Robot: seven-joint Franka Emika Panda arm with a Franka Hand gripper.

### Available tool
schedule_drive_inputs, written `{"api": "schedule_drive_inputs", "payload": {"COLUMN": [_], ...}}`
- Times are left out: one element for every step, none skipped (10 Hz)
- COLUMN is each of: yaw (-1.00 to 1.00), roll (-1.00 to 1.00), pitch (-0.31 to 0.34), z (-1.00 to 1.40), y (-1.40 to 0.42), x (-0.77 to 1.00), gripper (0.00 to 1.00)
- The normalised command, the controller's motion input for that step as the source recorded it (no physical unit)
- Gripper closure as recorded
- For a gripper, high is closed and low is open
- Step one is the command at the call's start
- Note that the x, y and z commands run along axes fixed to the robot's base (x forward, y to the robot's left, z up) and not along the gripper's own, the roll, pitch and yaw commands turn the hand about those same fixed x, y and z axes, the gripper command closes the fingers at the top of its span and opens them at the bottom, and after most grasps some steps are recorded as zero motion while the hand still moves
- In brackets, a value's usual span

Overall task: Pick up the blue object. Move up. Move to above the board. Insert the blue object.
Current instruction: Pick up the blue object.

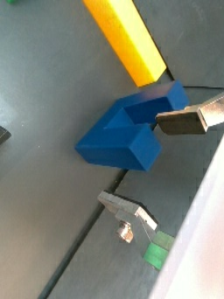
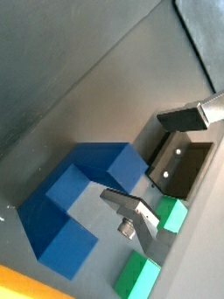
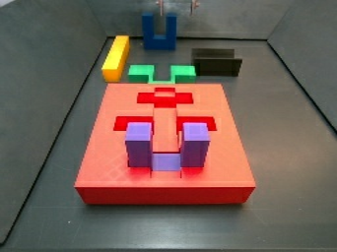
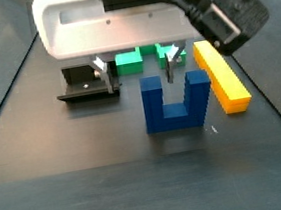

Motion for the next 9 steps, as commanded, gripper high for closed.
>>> {"api": "schedule_drive_inputs", "payload": {"yaw": [0.0, 0.0, 0.0, 0.0, 0.0, 0.0, 0.0, 0.0, 0.0], "roll": [0.03, 0.02, 0.01, 0.0, 0.0, 0.0, -0.02, -0.03, 0.0], "pitch": [-0.051, -0.049, -0.05, -0.061, -0.051, -0.057, -0.074, -0.029, 0.0], "z": [-0.33, -0.33, -0.31, -0.31, -0.3, -0.28, -0.21, -0.15, 0.0], "y": [0.0, 0.0, 0.0, 0.0, 0.0, 0.0, 0.05, 0.13, 0.0], "x": [-0.03, 0.0, 0.0, 0.0, 0.0, 0.0, 0.0, 0.0, 0.0], "gripper": [0.0, 0.0, 0.0, 0.0, 0.0, 0.0, 0.0, 0.0, 0.0]}}
